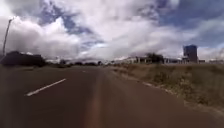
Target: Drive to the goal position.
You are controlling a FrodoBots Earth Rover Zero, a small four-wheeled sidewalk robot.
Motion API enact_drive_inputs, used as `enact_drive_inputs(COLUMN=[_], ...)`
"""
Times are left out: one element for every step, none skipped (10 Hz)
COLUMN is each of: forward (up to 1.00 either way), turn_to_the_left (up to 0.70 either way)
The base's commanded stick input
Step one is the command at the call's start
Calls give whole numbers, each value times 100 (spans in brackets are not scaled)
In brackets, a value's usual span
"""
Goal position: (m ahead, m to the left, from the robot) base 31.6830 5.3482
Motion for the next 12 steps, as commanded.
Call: enact_drive_inputs(forward=[70,70,70,70,70,70,70,70,70,70,70,70], turn_to_the_left=[0,0,0,0,0,0,0,0,0,0,0,0])
